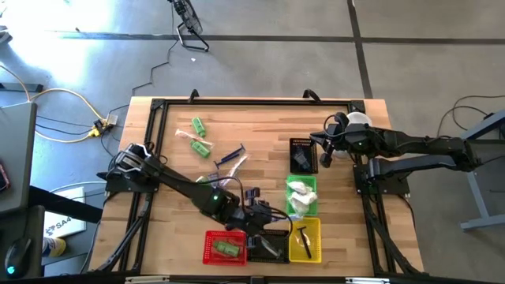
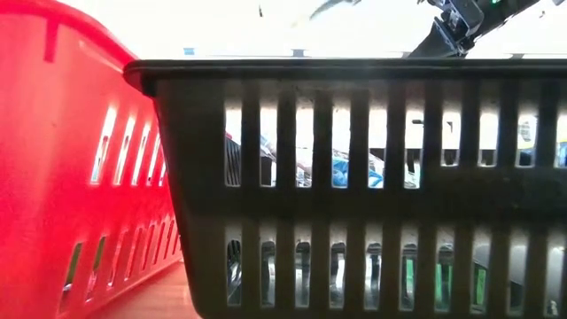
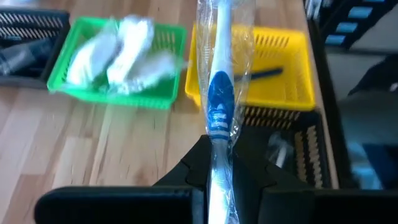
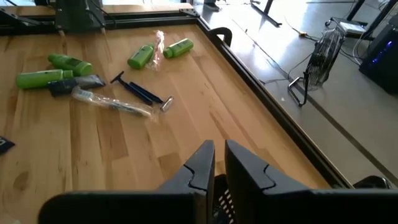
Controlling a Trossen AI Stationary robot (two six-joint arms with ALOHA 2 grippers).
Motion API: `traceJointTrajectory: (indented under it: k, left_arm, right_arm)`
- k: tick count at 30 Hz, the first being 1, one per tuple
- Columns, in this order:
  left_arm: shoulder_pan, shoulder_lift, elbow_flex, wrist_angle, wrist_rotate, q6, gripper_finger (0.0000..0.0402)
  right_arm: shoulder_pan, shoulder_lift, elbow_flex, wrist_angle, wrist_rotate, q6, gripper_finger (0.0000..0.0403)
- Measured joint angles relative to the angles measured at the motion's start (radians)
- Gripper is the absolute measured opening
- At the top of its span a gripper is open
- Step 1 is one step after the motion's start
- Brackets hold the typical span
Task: Pick & Place Travel size toiletries
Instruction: Put the dark blue toothbrush into the bottom black bin
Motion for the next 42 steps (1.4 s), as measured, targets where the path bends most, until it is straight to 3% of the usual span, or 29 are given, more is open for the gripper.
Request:
traceJointTrajectory:
  k: [5,13,24,30,42]
  left_arm:
    - [0.003,0.014,0.001,-0.043,0.003,-0.024,0.0033]
    - [0.003,0.023,0.002,-0.046,0.143,-0.064,0.0033]
    - [0.002,0.135,0.001,-0.032,0.304,-0.120,0.0033]
    - [0.002,0.124,0.033,-0.081,0.254,-0.077,0.0033]
    - [-0.024,0.250,0.434,-0.483,0.104,0.057,0.0013]
  right_arm:
    - [0.000,0.000,0.000,-0.001,0.000,0.000,0.0030]
    - [0.000,0.000,0.000,0.002,0.004,0.000,0.0030]
    - [-0.001,0.002,0.000,0.008,0.004,0.010,0.0030]
    - [-0.001,0.005,0.000,0.033,0.005,0.010,0.0030]
    - [-0.032,0.045,0.000,0.027,0.022,0.007,0.0030]
